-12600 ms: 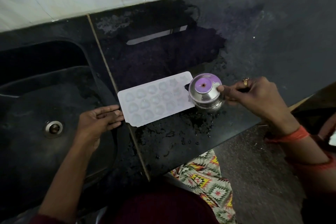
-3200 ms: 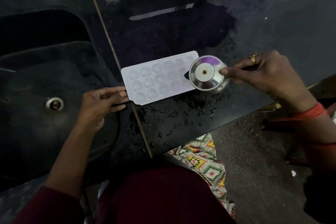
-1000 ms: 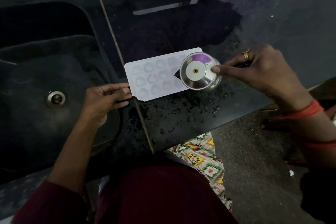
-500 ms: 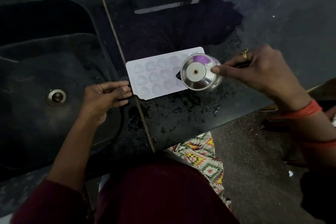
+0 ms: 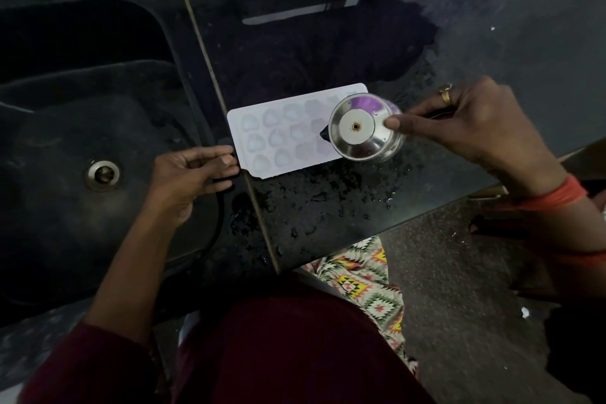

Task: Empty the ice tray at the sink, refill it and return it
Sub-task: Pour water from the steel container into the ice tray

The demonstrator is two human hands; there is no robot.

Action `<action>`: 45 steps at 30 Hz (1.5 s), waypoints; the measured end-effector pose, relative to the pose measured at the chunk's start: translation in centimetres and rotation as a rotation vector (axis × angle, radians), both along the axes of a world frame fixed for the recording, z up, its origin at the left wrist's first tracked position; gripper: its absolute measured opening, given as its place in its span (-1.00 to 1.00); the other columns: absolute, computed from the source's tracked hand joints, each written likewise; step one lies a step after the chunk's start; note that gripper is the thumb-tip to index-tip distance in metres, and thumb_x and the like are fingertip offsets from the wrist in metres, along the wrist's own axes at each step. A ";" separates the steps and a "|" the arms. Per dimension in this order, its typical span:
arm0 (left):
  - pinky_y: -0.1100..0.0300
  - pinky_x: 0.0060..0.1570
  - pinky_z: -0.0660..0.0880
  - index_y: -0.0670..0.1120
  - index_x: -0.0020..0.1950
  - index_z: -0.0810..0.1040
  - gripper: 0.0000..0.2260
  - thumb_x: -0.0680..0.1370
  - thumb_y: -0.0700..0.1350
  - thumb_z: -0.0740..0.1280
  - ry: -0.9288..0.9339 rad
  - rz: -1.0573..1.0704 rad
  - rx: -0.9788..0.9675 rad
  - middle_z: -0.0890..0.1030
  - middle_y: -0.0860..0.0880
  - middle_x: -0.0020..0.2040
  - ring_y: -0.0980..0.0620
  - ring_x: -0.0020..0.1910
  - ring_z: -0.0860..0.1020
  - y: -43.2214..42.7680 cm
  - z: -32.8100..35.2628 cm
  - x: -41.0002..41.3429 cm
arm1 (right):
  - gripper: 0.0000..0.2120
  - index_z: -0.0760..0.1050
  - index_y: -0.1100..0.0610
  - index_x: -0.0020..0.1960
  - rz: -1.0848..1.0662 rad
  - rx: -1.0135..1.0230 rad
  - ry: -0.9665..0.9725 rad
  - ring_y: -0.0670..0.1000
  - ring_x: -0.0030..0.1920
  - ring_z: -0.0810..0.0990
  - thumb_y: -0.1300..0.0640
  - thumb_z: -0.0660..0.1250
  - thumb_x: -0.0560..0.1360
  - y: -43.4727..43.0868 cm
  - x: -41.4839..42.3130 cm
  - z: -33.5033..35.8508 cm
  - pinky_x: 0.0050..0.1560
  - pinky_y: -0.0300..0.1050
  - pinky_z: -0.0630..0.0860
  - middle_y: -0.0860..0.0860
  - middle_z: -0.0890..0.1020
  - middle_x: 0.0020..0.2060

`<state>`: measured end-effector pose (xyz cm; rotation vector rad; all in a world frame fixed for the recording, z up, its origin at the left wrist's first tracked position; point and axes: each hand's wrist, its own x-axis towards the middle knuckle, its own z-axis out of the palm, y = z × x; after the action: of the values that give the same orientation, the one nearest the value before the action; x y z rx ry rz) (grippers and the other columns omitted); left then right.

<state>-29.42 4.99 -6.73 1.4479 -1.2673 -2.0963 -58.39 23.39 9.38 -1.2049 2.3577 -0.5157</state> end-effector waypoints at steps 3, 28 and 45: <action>0.25 -0.27 0.62 -0.12 0.01 0.69 -0.86 0.46 -0.22 0.48 -0.007 -0.005 0.005 0.74 -0.10 -0.13 -0.02 -0.11 0.73 0.0 0.0 0.0 | -0.75 0.73 -0.06 -0.12 0.001 -0.002 0.000 -0.42 -0.36 0.54 -0.22 0.50 0.36 0.1 0.0 0.1 -0.32 -0.58 0.35 -0.31 0.64 -0.31; 0.26 -0.29 0.62 -0.15 -0.02 0.67 -0.92 0.50 -0.27 0.47 -0.062 0.000 -0.022 0.74 -0.08 -0.18 0.01 -0.18 0.73 0.7 0.0 -1.0 | -0.71 0.73 -0.05 -0.14 -0.036 -0.081 -0.042 -0.34 -0.38 0.57 -0.25 0.48 0.37 -0.7 0.0 0.2 -0.35 -0.56 0.38 -0.17 0.69 -0.35; 0.27 -0.32 0.62 -0.19 -0.02 0.65 -0.92 0.50 -0.29 0.46 -0.060 0.010 -0.003 0.73 -0.06 -0.25 0.03 -0.25 0.72 0.6 0.1 -1.2 | -0.69 0.74 0.03 -0.07 -0.004 -0.085 0.033 -0.32 -0.38 0.56 -0.20 0.49 0.40 -1.9 -0.2 0.1 -0.39 -0.54 0.33 -0.20 0.66 -0.30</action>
<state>-30.65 5.56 -6.61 1.5236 -1.2813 -2.0585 -58.58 21.46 9.50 -1.2558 2.3881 -0.6075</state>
